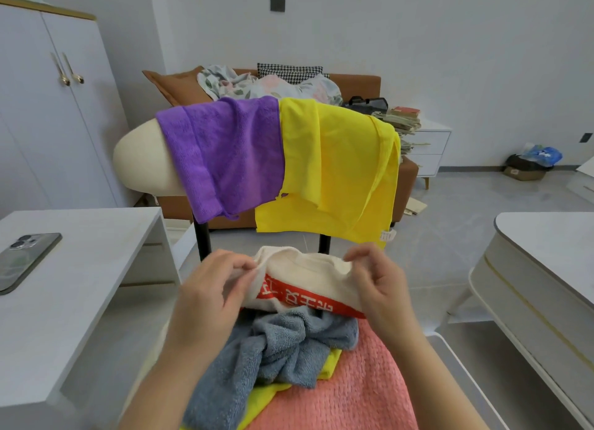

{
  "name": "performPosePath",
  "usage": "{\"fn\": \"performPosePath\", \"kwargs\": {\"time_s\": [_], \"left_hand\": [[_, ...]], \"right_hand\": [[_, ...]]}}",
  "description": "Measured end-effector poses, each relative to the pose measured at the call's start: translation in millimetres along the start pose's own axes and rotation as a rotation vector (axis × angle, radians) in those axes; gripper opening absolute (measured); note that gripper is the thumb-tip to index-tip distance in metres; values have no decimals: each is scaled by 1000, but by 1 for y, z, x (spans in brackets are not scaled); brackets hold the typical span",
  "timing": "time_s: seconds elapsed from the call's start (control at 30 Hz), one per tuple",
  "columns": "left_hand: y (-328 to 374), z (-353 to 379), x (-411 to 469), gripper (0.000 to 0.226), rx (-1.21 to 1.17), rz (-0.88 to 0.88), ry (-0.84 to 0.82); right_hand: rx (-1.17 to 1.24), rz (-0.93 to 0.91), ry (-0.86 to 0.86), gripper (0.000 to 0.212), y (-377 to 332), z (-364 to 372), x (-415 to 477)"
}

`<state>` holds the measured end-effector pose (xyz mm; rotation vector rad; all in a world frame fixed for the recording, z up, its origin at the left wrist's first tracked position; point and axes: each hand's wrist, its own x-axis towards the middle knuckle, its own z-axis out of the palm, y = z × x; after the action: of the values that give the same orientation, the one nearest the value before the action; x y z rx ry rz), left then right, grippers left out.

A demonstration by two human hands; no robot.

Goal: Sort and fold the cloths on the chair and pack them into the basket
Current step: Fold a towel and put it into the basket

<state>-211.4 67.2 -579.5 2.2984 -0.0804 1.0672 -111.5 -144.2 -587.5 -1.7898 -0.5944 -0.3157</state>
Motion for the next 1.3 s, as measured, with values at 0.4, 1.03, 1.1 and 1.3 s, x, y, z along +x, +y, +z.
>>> {"fn": "performPosePath", "kwargs": {"time_s": [0.4, 1.03, 1.1, 1.3], "left_hand": [[21, 30, 0, 16, -242, -222, -69], [24, 42, 9, 27, -648, -824, 3], [25, 40, 11, 24, -681, -815, -2], [27, 39, 9, 15, -606, -667, -121]], "right_hand": [[-238, -239, -214, 17, 2, 38, -11], [-105, -227, -153, 5, -3, 46, -12], [-42, -161, -216, 8, -4, 44, -12], [-30, -171, -300, 4, -3, 40, -9]]}}
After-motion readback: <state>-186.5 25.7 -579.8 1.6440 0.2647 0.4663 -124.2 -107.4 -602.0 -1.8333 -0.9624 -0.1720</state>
